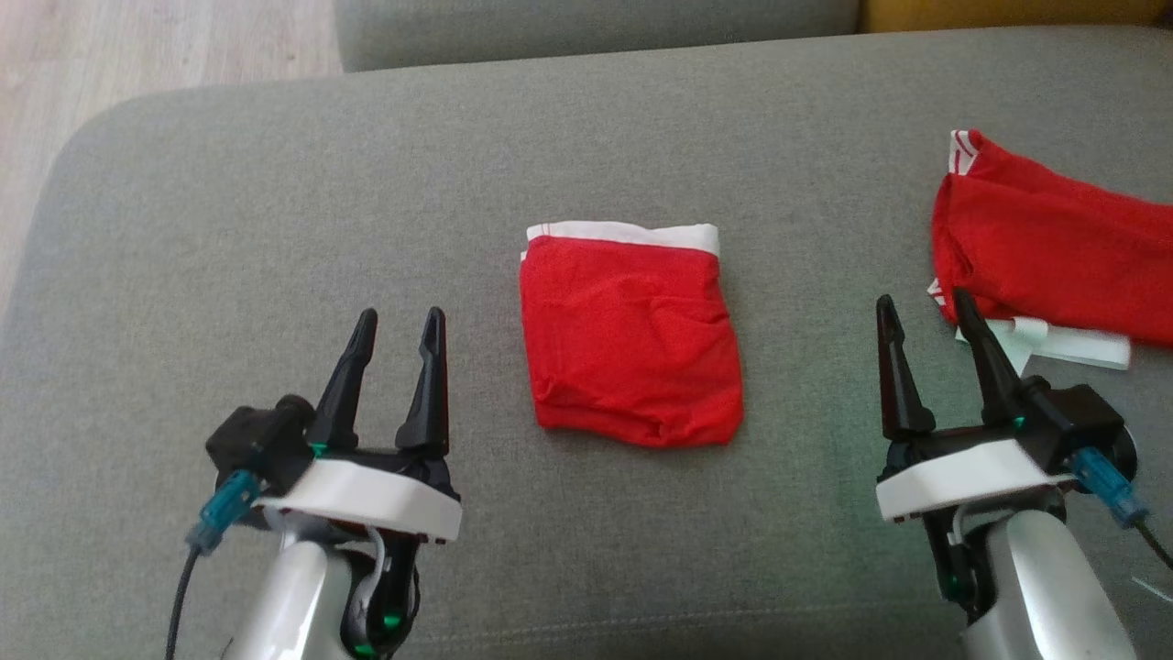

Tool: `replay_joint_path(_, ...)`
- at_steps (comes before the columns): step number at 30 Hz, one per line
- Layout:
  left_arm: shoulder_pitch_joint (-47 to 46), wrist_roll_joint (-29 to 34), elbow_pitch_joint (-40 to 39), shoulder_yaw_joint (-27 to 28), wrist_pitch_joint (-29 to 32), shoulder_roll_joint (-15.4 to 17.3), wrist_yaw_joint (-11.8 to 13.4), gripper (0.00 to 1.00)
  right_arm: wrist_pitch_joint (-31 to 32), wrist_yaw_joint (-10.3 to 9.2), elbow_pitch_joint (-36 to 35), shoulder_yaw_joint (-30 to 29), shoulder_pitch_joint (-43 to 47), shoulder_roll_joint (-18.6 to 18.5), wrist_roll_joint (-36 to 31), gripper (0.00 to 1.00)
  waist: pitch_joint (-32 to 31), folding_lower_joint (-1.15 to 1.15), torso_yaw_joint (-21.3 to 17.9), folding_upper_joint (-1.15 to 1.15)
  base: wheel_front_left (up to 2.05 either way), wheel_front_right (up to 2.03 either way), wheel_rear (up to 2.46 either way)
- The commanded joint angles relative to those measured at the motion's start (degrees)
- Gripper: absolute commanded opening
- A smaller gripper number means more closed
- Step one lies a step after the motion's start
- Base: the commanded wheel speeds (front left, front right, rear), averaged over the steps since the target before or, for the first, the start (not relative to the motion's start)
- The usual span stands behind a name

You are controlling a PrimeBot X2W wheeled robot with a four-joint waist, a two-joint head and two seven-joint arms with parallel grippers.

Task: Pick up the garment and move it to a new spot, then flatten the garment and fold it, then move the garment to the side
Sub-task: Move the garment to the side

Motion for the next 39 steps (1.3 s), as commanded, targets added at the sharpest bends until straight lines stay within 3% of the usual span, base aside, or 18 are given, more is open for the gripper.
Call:
replay_joint_path(1, -1.8, 0.2, -2.2, 1.7, -0.7, 0.4, 0.0, 1.0, 0.0, 0.37, -2.1, 0.9, -1.2, 0.1, 0.0, 1.0, 0.4, 0.0, 0.2, 0.0, 0.0, 0.0, 0.0)
replay_joint_path(11, -3.8, -0.1, -2.2, 0.7, -0.7, 0.4, -0.4, 1.0, 3.0, 0.37, -0.2, 4.7, -4.7, 0.1, 3.3, 1.0, 3.9, 0.0, 2.9, 0.0, 0.0, 0.0, 0.0)
replay_joint_path(22, -6.1, -0.5, -1.9, -0.4, -0.7, 0.4, -0.5, 1.0, 9.5, 0.37, 10.3, 9.0, -10.4, 0.1, 8.9, 1.0, 8.3, 0.0, 6.9, 0.0, 0.0, 0.0, 0.0)
replay_joint_path(37, -8.6, -0.8, -1.9, -1.0, -0.7, 0.4, -0.6, 1.0, 11.3, 0.37, 20.7, 11.7, -17.7, 0.1, 9.7, 1.0, 12.2, 0.0, 9.5, 0.0, 0.0, 0.0, 0.0)
replay_joint_path(38, -8.6, -0.7, -1.9, -0.8, -0.7, 0.4, -0.6, 1.0, 11.2, 0.37, 21.1, 11.9, -18.0, 0.1, 9.7, 0.96, 12.3, 0.0, 9.4, 0.0, 0.0, 0.0, 0.0)
replay_joint_path(39, -8.6, -0.6, -1.9, -0.7, -0.7, 0.4, -0.6, 1.0, 11.1, 0.37, 21.5, 12.1, -18.2, 0.1, 9.6, 0.46, 12.3, 0.0, 9.3, 0.0, 0.0, 0.0, 0.0)
